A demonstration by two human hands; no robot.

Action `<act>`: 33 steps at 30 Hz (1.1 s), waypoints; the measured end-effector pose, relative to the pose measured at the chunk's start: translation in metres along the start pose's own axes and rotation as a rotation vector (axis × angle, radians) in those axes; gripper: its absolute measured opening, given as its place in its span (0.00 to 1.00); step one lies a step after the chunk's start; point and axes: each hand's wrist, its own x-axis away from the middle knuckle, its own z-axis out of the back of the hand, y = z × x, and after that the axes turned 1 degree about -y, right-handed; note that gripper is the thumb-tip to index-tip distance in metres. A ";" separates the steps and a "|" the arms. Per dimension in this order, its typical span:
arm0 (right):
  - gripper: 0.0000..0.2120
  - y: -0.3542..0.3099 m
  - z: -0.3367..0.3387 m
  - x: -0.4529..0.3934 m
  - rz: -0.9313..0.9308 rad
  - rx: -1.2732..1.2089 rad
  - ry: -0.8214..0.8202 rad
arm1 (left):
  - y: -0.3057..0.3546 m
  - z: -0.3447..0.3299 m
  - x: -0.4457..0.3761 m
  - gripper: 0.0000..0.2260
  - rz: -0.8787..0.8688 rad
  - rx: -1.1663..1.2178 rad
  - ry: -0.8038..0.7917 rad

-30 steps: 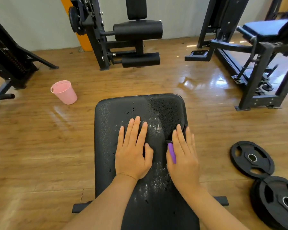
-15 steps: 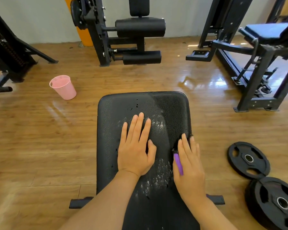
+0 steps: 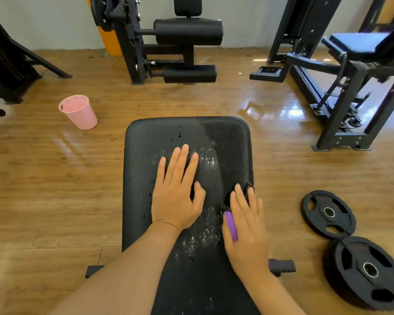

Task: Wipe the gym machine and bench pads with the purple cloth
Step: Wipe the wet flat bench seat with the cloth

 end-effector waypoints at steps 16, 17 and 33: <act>0.25 0.003 -0.004 -0.062 -0.109 -0.134 0.037 | -0.002 -0.003 0.001 0.26 -0.010 0.027 0.023; 0.25 0.003 -0.002 -0.030 -0.098 -0.131 0.044 | -0.003 -0.004 0.001 0.26 -0.009 0.027 0.030; 0.25 0.003 0.003 0.085 -0.065 -0.108 0.025 | 0.005 0.010 0.040 0.27 -0.194 -0.072 -0.180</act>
